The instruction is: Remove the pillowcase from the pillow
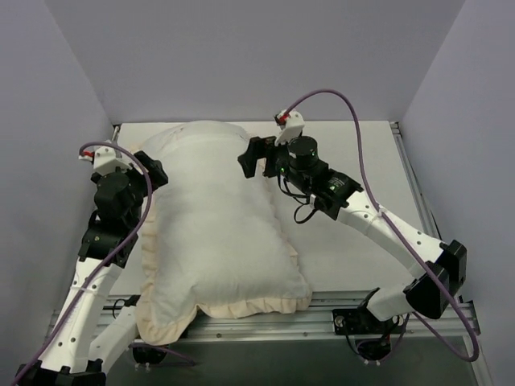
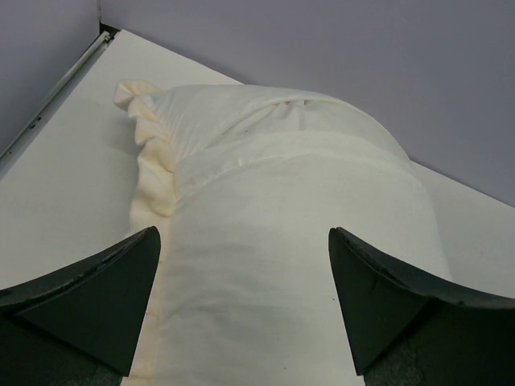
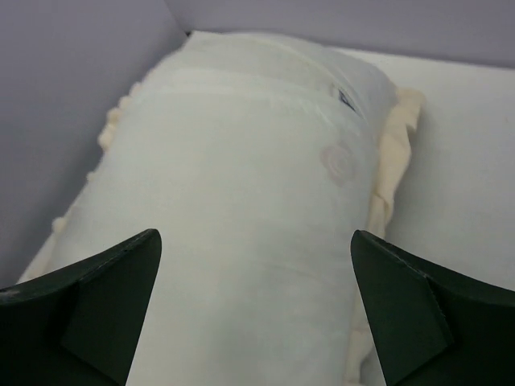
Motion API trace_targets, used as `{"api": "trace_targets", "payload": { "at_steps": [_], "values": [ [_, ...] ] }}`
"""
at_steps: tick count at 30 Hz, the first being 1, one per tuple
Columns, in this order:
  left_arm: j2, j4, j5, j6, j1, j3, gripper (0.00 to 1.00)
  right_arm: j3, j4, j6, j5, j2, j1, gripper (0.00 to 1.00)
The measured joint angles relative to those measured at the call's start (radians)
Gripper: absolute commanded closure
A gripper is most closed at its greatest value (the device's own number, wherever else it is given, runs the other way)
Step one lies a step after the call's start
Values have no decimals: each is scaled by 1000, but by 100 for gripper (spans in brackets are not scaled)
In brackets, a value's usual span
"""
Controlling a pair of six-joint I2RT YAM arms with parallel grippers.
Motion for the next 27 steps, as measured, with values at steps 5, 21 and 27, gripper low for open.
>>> {"api": "trace_targets", "payload": {
  "at_steps": [5, 21, 27],
  "values": [
    [113, -32, 60, 0, 0, 37, 6, -221, -31, 42, -28, -29, -40, 0],
    [201, -155, 365, -120, 8, -82, 6, -621, 97, 251, -42, -182, 192, 87],
    [169, -55, 444, -213, -1, -192, 6, -621, 80, 241, 13, -178, 179, 100]
  ]
}}
